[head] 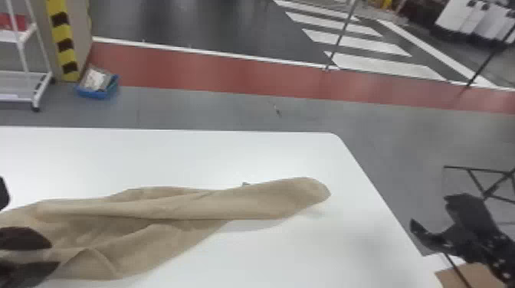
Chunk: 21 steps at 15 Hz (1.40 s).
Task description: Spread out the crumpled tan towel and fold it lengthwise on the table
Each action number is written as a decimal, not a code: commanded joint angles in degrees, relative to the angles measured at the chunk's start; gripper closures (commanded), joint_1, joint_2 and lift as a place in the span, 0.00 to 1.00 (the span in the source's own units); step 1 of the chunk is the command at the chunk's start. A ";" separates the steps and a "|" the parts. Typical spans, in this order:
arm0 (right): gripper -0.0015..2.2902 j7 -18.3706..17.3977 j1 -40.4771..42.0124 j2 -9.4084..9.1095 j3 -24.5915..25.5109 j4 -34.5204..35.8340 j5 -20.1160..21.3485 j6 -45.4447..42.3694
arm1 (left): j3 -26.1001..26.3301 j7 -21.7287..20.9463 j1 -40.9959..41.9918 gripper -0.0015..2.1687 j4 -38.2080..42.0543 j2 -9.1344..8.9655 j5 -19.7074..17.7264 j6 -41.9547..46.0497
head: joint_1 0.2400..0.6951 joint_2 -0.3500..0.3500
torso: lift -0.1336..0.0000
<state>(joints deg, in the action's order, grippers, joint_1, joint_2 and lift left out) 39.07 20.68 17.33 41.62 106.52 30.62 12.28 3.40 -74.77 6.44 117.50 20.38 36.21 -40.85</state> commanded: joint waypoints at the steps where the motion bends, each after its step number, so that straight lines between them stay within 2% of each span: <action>1: 0.04 0.04 -0.02 -0.02 0.04 0.00 0.05 0.17 | -1.91 0.15 0.85 0.69 0.10 0.01 -0.43 1.86 | 1.00 0.00 | 0.07; 4: 0.04 0.04 -0.02 -0.02 0.30 0.00 -0.04 -0.01 | -10.08 -1.61 1.99 0.70 2.65 -0.08 -4.92 5.03 | 1.00 0.00 | 0.07; 5: 0.04 0.04 0.07 -0.02 0.30 0.00 0.05 -0.01 | -13.95 -2.13 2.52 0.78 3.00 0.01 -7.29 5.38 | 1.00 0.00 | 0.07; 6: 0.04 0.04 0.07 -0.28 0.30 0.18 0.14 -0.01 | -17.29 -2.49 2.87 0.80 3.00 0.01 -9.49 6.43 | 1.00 0.00 | 0.07; 9: 0.04 0.13 0.42 -1.16 -0.49 2.02 0.14 -0.01 | -24.85 -3.54 5.60 0.80 2.56 1.15 -13.09 10.30 | 1.00 0.00 | 0.07; 12: 0.04 0.83 0.59 -1.69 -2.95 5.18 1.46 0.17 | -27.13 -2.13 4.63 0.80 -1.57 2.12 -14.32 13.99 | 1.00 0.00 | 0.07; 14: 0.04 1.62 0.77 -1.95 -6.11 7.29 3.74 0.34 | -26.61 -1.70 0.32 0.80 -6.40 2.12 -14.32 15.22 | 1.00 0.06 | 0.07; 15: 0.04 2.24 0.95 -2.21 -7.17 8.09 4.27 0.34 | -26.43 -1.70 -0.20 0.80 -7.19 1.85 -14.32 15.22 | 1.00 0.12 | 0.07; 17: 0.04 3.21 1.56 -2.39 -8.66 8.96 5.59 0.17 | -26.70 -1.70 1.29 0.80 -6.40 1.41 -14.32 15.40 | 1.00 0.18 | 0.07; 21: 0.04 3.21 1.82 -2.39 -9.19 9.40 5.85 0.17 | -30.83 -0.82 9.20 0.80 -3.15 0.45 -15.46 20.50 | 1.00 0.24 | 0.07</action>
<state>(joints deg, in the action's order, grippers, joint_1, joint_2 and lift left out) 42.28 22.55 14.89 32.49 115.90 36.38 12.44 -25.99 -75.78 12.62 112.91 21.09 21.55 -21.87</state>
